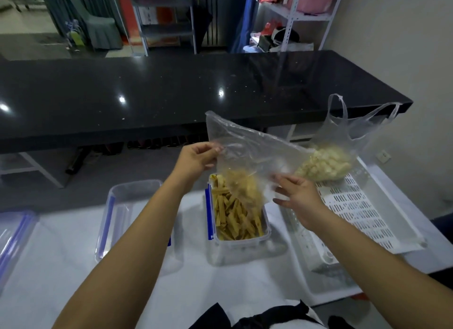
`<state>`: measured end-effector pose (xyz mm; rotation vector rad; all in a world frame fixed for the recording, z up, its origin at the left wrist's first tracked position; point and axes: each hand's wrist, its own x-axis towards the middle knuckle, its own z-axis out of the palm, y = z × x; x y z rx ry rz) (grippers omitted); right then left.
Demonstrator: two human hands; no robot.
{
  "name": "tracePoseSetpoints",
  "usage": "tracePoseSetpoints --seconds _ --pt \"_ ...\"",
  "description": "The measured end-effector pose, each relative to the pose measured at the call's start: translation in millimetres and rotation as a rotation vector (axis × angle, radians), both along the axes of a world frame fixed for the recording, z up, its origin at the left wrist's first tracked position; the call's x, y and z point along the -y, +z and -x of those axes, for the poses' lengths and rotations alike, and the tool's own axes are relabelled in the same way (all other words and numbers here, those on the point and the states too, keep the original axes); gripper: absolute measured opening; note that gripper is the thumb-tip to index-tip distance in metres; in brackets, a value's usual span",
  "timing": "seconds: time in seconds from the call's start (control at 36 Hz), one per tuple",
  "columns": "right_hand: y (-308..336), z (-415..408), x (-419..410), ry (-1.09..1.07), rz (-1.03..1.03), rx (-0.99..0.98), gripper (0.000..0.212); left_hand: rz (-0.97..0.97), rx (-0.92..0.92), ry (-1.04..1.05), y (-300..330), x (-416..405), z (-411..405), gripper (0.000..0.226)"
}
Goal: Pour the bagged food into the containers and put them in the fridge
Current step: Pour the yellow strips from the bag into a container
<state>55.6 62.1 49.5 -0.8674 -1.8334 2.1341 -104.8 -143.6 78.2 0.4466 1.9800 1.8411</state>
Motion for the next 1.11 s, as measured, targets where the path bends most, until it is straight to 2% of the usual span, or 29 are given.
tracePoseSetpoints --seconds 0.31,0.58,0.92,1.11 --pt "47 14 -1 0.008 0.044 -0.183 0.016 -0.177 -0.064 0.072 41 2 -4 0.013" --pt "52 8 -3 0.060 -0.003 -0.100 0.017 -0.102 -0.053 0.077 39 5 -13 0.012" --pt "75 9 1 0.084 0.007 -0.146 0.025 -0.162 -0.092 0.087 68 10 -18 0.013" --pt "102 6 -3 0.149 0.004 -0.249 0.026 -0.183 -0.151 0.098 93 15 -23 0.016"
